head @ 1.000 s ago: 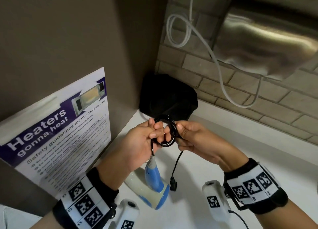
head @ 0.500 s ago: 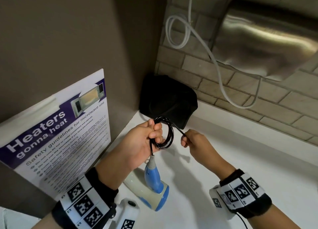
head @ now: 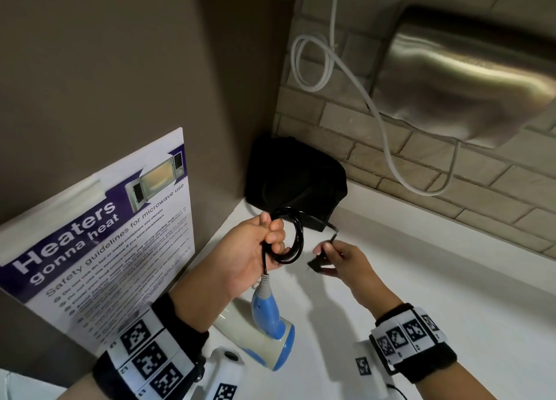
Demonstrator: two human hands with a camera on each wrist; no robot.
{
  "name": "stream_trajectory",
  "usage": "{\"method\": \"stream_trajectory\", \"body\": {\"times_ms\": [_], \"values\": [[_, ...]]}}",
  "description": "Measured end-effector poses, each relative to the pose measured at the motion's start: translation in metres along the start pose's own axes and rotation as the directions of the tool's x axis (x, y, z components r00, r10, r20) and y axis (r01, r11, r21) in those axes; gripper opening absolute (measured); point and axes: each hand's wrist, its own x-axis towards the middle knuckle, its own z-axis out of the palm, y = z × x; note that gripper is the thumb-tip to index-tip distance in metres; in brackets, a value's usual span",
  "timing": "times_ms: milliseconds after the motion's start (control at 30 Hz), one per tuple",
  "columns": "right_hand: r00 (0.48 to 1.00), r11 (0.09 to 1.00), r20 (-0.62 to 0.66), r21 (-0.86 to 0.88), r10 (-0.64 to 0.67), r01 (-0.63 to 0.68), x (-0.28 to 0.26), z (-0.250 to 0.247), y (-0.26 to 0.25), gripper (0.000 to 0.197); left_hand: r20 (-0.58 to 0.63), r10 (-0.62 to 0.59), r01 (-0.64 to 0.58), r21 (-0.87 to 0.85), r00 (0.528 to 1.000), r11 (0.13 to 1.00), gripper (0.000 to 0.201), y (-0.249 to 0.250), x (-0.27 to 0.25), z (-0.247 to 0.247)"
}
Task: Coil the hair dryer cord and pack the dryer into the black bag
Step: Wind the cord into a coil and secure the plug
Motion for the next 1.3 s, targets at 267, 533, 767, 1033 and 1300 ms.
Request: {"method": "stream_trajectory", "body": {"times_ms": [267, 533, 767, 1033, 1300], "values": [[0.997, 0.6, 0.048, 0.797, 0.057, -0.073, -0.025, 0.02, -0.071, 0.019, -0.104, 0.084, -0.074, 0.096, 0.991, 0.993, 0.029, -0.009, 0.002, 0.011], [0.986, 0.564, 0.115, 0.81, 0.119, -0.163, -0.033, 0.03, -0.068, 0.022, -0.14, 0.161, -0.142, 0.131, 0.977, 0.981, 0.024, -0.013, 0.0, 0.012], [0.977, 0.531, 0.185, 0.82, 0.107, -0.213, -0.035, 0.037, -0.069, 0.026, -0.153, 0.218, -0.186, 0.198, 0.964, 0.962, 0.031, -0.015, -0.001, 0.011], [0.956, 0.455, 0.29, 0.846, 0.043, -0.277, -0.038, 0.037, -0.076, 0.026, -0.108, 0.215, -0.161, 0.37, 0.971, 0.915, 0.046, -0.022, 0.005, 0.005], [0.965, 0.578, 0.261, 0.794, -0.041, -0.19, -0.04, 0.039, -0.067, 0.027, -0.075, 0.19, -0.143, 0.411, 0.979, 0.9, 0.043, -0.028, 0.009, 0.007]]}}
